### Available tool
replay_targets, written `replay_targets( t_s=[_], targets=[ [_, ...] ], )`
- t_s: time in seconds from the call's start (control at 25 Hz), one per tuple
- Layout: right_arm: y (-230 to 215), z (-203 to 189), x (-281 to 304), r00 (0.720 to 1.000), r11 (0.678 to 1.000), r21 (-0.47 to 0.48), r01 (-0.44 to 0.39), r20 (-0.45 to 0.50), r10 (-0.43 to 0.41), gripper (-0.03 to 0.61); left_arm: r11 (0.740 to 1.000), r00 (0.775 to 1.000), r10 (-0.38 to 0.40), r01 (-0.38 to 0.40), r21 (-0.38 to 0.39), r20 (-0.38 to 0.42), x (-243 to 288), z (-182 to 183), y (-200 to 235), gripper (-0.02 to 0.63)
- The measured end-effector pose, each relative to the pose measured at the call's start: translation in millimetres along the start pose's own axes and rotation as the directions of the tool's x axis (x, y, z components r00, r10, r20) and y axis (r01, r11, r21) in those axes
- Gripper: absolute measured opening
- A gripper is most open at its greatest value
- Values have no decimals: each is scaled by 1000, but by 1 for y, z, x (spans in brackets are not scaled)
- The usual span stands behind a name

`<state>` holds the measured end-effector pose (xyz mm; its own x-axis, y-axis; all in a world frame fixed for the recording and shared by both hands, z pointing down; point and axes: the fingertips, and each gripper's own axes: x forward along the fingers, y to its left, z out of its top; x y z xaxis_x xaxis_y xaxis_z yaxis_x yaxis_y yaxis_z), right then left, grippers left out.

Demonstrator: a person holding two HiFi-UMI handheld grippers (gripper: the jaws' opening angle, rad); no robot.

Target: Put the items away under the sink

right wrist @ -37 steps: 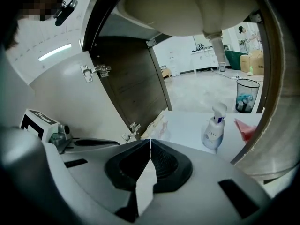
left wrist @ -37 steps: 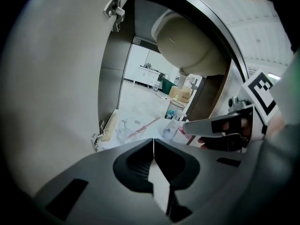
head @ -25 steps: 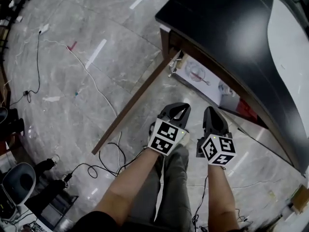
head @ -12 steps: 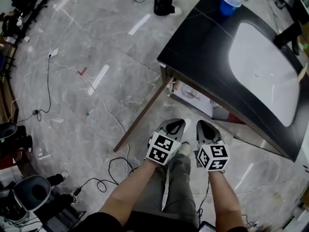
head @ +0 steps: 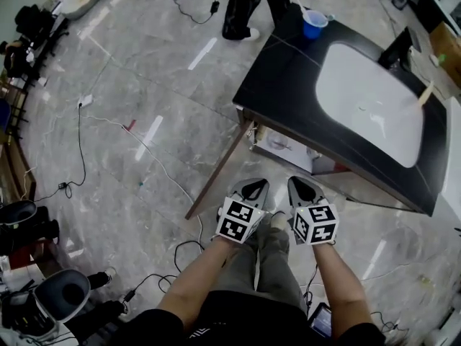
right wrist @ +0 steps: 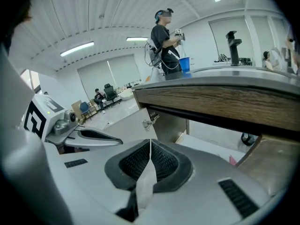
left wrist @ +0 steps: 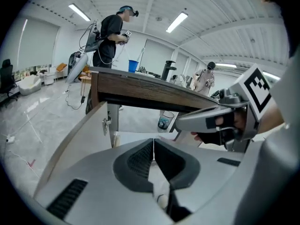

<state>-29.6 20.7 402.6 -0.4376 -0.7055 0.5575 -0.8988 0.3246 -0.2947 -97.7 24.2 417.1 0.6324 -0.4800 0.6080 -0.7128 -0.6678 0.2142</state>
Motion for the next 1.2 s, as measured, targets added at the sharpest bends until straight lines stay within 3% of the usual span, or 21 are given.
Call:
replay_targets(
  t_s=[0.4,0.8,1.2],
  targets=[
    [14,14,-50,1000,998,55,-16,-20,17,35,998,999,-48,48,35,-10,-50,23,-28,14],
    [42,16,-88,996,998,7,-69,-48,69,35,987,994,-104,107,121,-30,-77,49,-60,14],
    [46,35,-109,997,997,-5,-73,-16,73,34,985,994,-103,105,140,-25,-87,61,-68,14]
  ],
)
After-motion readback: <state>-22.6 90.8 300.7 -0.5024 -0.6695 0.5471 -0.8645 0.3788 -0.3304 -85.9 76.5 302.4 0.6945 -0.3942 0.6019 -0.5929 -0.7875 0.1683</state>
